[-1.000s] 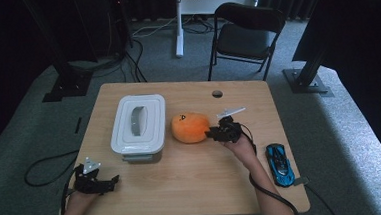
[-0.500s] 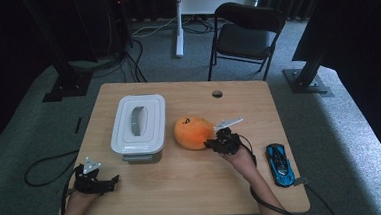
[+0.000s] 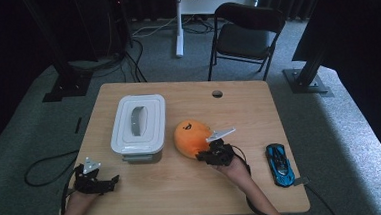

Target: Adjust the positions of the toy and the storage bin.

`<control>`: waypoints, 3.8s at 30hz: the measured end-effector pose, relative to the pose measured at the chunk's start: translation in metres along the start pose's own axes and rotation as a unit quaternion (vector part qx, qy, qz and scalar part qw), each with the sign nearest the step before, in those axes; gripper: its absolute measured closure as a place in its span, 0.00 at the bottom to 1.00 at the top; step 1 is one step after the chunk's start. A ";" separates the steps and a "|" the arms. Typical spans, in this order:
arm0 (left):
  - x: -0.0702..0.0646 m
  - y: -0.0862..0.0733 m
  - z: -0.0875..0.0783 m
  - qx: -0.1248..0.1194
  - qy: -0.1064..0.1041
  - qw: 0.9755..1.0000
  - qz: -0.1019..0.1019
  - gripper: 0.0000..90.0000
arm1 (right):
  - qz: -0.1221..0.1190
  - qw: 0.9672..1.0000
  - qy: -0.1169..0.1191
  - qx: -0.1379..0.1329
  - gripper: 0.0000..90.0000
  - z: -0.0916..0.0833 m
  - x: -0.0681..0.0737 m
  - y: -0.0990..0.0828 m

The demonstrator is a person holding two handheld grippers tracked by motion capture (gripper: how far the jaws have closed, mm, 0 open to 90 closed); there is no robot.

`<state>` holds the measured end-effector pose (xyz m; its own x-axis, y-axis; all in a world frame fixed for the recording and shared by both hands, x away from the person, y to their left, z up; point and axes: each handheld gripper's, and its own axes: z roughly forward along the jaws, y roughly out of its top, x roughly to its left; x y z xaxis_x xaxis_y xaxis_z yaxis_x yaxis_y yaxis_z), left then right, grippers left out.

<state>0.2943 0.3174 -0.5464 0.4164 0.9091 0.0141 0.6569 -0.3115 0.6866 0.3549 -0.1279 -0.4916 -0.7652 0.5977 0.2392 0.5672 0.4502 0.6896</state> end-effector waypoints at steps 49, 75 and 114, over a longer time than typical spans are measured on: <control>0.000 0.000 0.000 0.000 0.000 1.000 0.000 0.02 | 0.023 0.995 -0.090 -0.033 0.34 0.028 -0.015 0.032; 0.000 0.000 0.000 0.000 0.000 1.000 0.000 0.02 | 0.028 0.991 -0.127 -0.040 0.86 0.001 -0.016 0.043; 0.000 0.000 0.000 0.000 0.000 1.000 0.000 0.02 | 0.110 0.963 -0.222 -0.104 0.86 -0.115 -0.096 0.022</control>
<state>0.2943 0.3174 -0.5464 0.4164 0.9091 0.0139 0.6570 -0.3114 0.6866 0.4064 -0.2518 -0.4206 -0.4016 0.9089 0.1119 0.5932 0.1651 0.7880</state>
